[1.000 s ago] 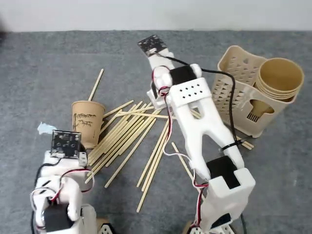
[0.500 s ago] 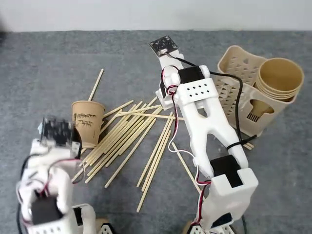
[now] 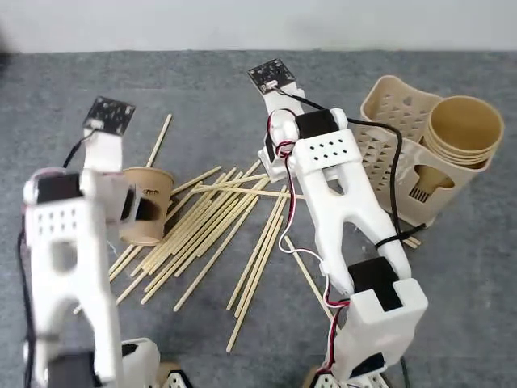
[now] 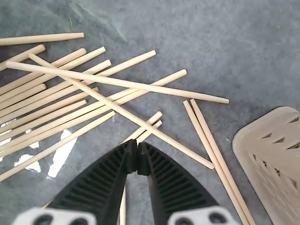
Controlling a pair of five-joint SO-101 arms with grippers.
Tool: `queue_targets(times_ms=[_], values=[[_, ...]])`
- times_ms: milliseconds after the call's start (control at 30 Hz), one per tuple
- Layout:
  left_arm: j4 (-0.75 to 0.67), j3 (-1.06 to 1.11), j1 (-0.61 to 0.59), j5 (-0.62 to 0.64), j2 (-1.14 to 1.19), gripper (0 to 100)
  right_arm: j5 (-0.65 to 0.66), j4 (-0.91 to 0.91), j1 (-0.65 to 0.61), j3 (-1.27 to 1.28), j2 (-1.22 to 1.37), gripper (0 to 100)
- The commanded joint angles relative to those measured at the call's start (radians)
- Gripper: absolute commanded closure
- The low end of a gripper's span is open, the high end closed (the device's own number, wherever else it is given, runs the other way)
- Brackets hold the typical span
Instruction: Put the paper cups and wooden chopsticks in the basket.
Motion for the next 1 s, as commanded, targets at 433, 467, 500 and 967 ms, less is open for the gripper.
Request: queue_targets(times_ms=[433,467,500,967], values=[[0.034,-0.243,0.002,-0.012,0.466,70,0.011,-0.015,0.015,-0.006,-0.010,99.0],[0.034,-0.243,0.002,-0.012,0.477,70,0.011,-0.015,0.016,-0.006,-0.010,99.0],[0.034,-0.243,0.002,-0.012,0.488,70,0.011,-0.015,0.016,-0.006,-0.010,99.0],[0.132,-0.282,0.011,-0.017,0.540,70,0.011,-0.007,0.015,-0.006,-0.012,99.0]])
